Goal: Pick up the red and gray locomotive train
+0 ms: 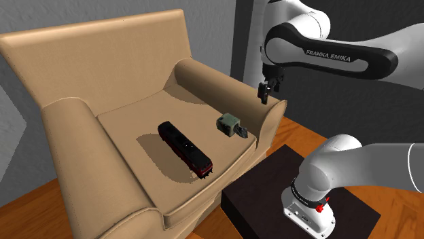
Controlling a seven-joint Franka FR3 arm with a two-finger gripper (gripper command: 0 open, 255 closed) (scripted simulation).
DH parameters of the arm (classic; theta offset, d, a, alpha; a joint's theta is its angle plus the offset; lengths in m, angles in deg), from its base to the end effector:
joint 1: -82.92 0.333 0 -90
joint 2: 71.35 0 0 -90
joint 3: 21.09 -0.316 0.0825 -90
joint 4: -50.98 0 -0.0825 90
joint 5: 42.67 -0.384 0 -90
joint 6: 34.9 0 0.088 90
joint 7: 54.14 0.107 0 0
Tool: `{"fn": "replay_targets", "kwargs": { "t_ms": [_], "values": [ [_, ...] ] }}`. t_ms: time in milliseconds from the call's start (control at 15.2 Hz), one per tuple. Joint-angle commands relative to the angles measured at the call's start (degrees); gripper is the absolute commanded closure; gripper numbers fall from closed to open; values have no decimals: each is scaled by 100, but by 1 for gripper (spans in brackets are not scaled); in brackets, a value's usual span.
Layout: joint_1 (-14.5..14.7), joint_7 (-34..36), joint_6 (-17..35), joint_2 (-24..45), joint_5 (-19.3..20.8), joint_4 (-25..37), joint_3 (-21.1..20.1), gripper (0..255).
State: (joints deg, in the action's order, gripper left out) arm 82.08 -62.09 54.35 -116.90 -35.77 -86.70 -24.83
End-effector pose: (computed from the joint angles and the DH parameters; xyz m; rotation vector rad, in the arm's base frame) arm 0.3017 0.0075 0.5709 2.9655 0.2529 -0.0899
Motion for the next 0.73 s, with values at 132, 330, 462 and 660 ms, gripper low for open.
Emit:
{"fn": "replay_targets", "kwargs": {
  "t_ms": [132, 330, 462, 660],
  "values": [
    [76, 253, 125, 222, -196, 24, -196, 0],
    [183, 623, 323, 597, -469, 107, -483, 0],
    [248, 865, 459, 873, -633, 194, -670, 0],
    [331, 1218, 664, 1324, -848, 373, -948, 0]
  ]
}}
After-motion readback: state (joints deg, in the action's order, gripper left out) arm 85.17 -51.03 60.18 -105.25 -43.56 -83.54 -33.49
